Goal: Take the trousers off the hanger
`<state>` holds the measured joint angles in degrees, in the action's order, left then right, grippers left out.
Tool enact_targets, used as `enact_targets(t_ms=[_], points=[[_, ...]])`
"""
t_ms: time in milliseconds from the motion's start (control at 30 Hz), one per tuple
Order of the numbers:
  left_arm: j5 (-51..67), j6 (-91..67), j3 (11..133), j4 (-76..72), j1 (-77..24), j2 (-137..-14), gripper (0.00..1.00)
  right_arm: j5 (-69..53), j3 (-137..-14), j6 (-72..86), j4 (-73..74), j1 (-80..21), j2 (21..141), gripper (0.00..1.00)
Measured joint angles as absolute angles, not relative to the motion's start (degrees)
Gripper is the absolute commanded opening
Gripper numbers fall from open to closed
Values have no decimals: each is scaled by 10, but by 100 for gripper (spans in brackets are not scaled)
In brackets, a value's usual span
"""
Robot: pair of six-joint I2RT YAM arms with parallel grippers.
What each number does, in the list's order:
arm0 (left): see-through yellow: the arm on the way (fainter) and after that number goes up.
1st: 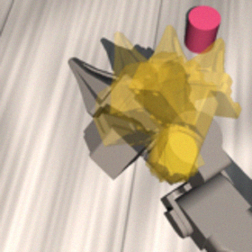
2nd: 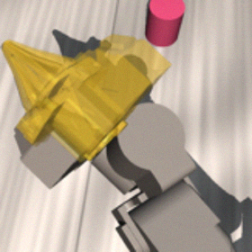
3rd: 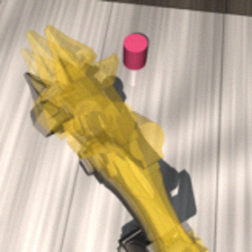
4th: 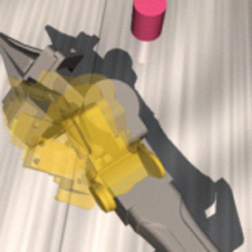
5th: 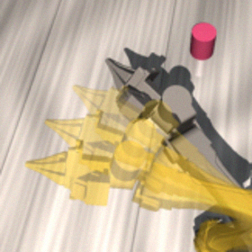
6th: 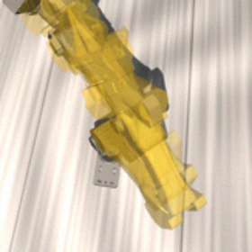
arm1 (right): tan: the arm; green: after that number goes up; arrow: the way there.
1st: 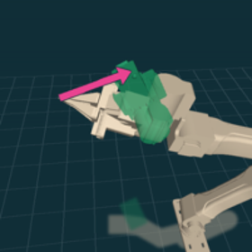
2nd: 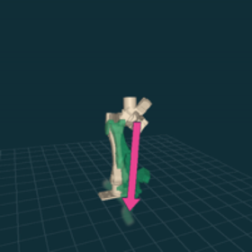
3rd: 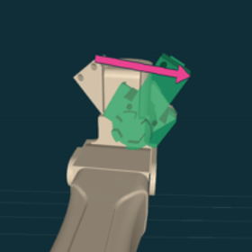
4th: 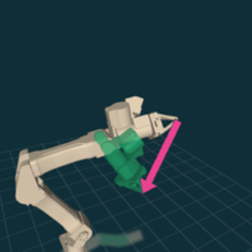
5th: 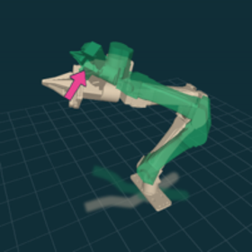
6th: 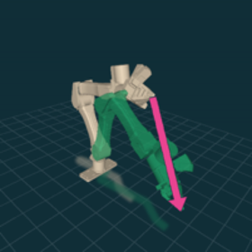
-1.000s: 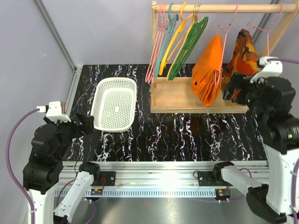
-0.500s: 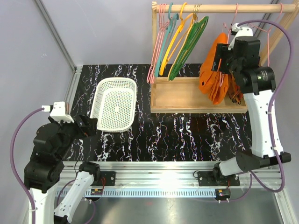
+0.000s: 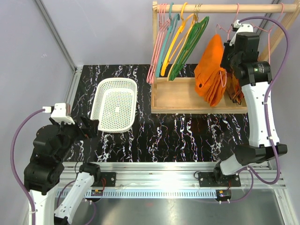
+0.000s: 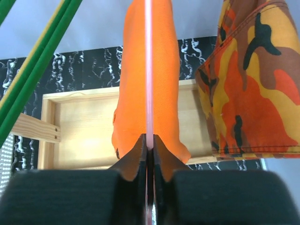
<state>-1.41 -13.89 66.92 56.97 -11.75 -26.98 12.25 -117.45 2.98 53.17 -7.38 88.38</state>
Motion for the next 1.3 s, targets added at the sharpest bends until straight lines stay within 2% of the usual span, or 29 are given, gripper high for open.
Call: enact_targets(t_ms=[67,433,833,1300], points=[[-12,-139,669,570,-117,-270,99,109,-1167,29,523,-67,882,0],[-4,-139,671,574,-117,-270,99,54,-1087,32,438,-42,847,0],[35,-140,695,578,-117,-281,99,49,-1073,32,390,-40,795,0],[96,-150,754,549,-117,-324,99,39,-1179,23,379,-40,804,0]])
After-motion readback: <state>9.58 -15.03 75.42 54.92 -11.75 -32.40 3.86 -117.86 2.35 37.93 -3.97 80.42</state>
